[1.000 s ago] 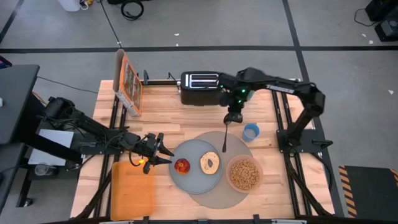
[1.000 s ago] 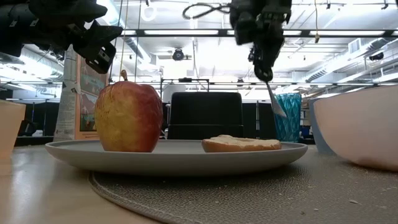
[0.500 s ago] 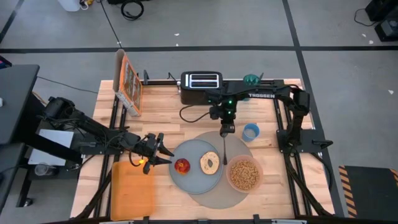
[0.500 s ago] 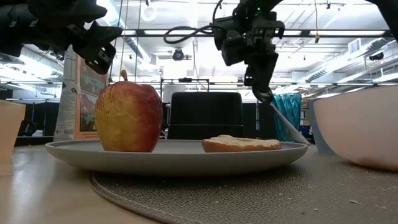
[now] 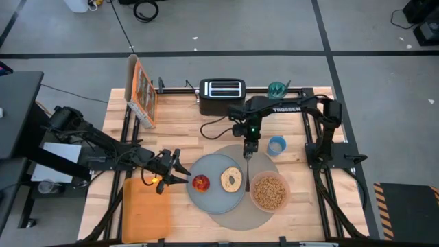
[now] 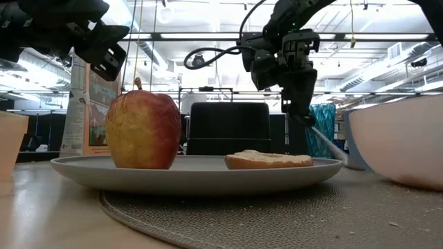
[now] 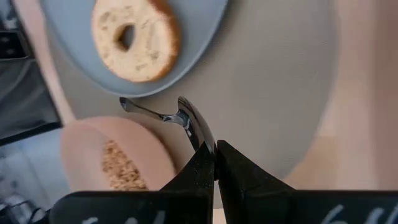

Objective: Arrange a breakfast setting
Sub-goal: Put the spoon in the brown table mat to the right of the grey plate

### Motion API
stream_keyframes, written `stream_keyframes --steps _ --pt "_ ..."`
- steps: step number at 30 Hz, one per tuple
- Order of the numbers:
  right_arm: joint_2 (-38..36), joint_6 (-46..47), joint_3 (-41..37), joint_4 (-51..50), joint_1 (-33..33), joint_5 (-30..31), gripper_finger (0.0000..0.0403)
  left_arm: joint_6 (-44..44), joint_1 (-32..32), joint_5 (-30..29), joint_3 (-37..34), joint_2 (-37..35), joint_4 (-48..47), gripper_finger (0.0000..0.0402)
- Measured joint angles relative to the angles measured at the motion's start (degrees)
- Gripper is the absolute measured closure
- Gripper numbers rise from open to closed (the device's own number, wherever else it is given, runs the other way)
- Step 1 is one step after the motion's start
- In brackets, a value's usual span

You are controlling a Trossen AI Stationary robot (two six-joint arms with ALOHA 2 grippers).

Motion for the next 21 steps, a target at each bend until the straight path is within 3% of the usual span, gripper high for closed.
stream_keyframes --steps 14,21 --pt "0.0 5.9 -8.5 7.5 3.8 -3.9 0.0387 0.0 0.0 0.0 0.0 0.0 -0.9 0.0246" --pt "0.0 6.9 -10.1 10.6 5.1 -3.4 0.0348 0.0 0.0 0.0 0.0 0.0 -1.3 0.0246"
